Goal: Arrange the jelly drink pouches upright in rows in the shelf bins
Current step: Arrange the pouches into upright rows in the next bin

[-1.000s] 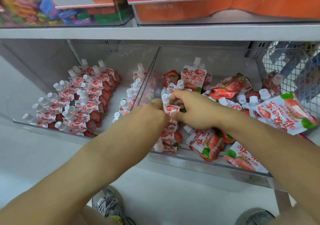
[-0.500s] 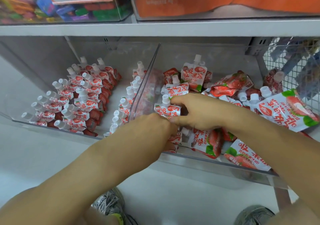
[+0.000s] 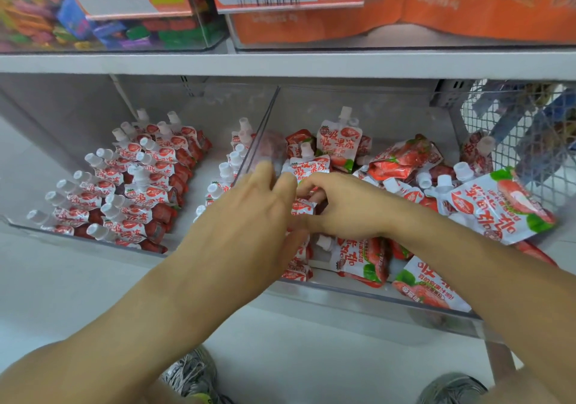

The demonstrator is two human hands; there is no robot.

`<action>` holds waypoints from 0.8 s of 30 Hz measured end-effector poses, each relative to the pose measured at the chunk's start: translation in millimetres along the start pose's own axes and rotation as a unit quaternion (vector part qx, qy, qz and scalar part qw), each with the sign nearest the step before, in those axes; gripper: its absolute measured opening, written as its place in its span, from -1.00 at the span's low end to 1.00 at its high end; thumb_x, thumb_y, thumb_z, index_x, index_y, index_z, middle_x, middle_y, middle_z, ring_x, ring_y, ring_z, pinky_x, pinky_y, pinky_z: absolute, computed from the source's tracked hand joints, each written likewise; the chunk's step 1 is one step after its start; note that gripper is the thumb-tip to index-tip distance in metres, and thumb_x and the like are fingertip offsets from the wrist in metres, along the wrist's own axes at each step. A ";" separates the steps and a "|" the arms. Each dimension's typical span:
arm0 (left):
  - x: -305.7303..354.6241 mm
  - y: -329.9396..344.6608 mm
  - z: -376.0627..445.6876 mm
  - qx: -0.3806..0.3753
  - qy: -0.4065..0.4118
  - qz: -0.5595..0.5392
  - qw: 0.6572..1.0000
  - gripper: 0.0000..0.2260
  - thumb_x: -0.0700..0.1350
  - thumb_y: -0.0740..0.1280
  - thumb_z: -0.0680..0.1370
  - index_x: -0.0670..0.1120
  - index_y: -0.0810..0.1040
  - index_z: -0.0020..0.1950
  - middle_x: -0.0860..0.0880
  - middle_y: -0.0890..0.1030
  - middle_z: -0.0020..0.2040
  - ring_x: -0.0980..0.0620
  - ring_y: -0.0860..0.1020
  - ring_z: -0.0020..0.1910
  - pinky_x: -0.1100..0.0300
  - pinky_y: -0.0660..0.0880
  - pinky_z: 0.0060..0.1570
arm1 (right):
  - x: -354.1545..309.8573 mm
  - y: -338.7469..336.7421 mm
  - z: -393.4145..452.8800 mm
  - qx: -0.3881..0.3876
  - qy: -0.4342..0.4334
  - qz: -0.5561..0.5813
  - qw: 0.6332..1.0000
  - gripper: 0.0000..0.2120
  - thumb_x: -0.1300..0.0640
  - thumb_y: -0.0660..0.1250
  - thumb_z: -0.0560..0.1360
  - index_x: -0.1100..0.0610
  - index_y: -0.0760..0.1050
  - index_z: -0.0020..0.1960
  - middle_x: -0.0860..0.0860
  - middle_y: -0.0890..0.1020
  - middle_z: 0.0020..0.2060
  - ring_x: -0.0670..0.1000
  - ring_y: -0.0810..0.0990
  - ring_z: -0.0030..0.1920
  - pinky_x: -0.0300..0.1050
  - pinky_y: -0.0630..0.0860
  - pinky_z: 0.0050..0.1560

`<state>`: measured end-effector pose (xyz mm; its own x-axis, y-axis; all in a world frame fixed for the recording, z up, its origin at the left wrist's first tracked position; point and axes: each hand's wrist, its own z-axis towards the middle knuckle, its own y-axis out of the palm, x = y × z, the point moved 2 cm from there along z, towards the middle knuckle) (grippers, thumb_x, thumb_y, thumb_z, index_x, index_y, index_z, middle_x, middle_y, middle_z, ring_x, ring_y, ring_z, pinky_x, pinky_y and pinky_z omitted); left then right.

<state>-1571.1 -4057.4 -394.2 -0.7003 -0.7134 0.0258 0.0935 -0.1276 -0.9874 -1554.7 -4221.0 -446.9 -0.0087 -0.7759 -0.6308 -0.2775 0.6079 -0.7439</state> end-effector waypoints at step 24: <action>12.3 35.8 -20.6 0.034 0.047 -0.014 0.998 -0.67 -0.04 0.14 0.54 -0.18 0.53 0.17 -0.19 0.50 0.27 -0.15 0.27 0.43 0.10 0.18 0.43 | -2.8 -26.1 44.2 0.152 -0.064 -0.191 0.968 -0.77 0.02 0.48 0.39 0.03 0.53 -0.01 -0.01 0.64 -0.19 0.05 0.60 -0.17 -0.05 0.54 -0.22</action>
<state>-1590.9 -4056.6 -432.5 -0.7662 -0.6415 0.0359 0.1187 -0.1963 -0.9733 -1505.0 -4227.3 -435.4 0.1636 -0.9386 -0.3038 0.0583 0.3166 -0.9468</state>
